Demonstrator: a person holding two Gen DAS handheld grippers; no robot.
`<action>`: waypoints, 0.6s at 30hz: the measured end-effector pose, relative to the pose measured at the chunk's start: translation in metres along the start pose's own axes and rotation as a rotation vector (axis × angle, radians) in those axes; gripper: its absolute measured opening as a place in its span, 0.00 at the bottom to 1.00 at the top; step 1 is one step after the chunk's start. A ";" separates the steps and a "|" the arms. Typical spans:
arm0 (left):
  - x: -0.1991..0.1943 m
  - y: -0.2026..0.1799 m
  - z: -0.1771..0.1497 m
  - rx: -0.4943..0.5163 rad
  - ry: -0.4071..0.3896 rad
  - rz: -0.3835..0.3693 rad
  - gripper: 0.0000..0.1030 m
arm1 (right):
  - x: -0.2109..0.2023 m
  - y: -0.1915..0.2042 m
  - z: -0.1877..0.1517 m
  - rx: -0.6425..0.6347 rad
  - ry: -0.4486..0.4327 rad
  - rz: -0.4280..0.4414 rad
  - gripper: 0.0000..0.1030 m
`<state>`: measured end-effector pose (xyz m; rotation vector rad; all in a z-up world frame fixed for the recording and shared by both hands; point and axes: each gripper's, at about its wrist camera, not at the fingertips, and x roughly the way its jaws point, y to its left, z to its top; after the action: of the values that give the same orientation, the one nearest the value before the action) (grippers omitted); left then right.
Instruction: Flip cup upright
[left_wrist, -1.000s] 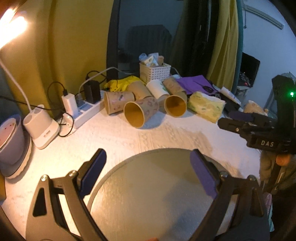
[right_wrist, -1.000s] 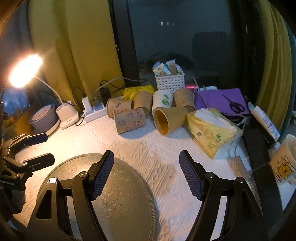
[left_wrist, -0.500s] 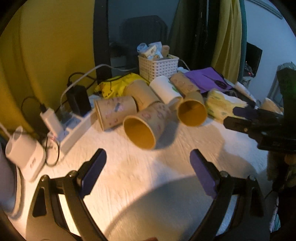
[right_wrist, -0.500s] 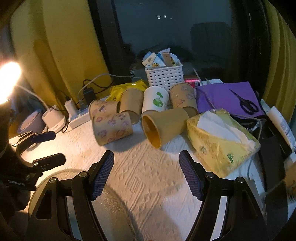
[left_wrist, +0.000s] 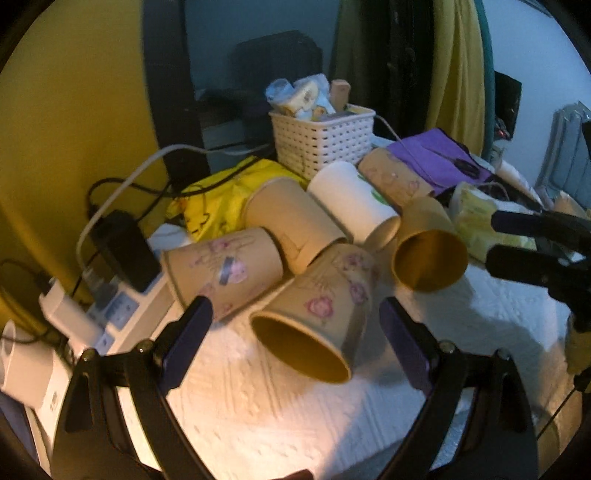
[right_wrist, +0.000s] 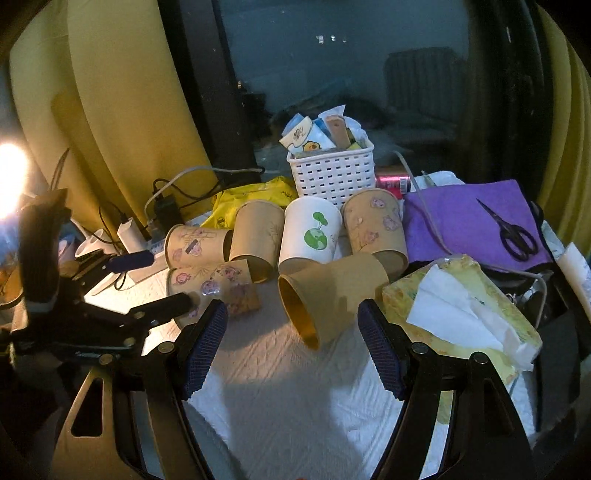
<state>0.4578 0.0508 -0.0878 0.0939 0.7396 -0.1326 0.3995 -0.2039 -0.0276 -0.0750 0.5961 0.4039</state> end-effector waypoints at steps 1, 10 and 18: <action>0.005 -0.002 0.001 0.019 0.008 -0.013 0.90 | 0.001 0.000 -0.001 0.002 0.001 -0.001 0.74; 0.034 -0.015 -0.009 0.093 0.103 -0.036 0.89 | 0.006 -0.001 -0.006 -0.001 0.011 0.013 0.74; 0.032 -0.018 -0.014 0.080 0.117 -0.086 0.75 | 0.000 0.000 -0.011 -0.003 0.009 0.016 0.74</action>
<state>0.4688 0.0320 -0.1204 0.1469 0.8557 -0.2397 0.3939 -0.2055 -0.0368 -0.0750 0.6055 0.4200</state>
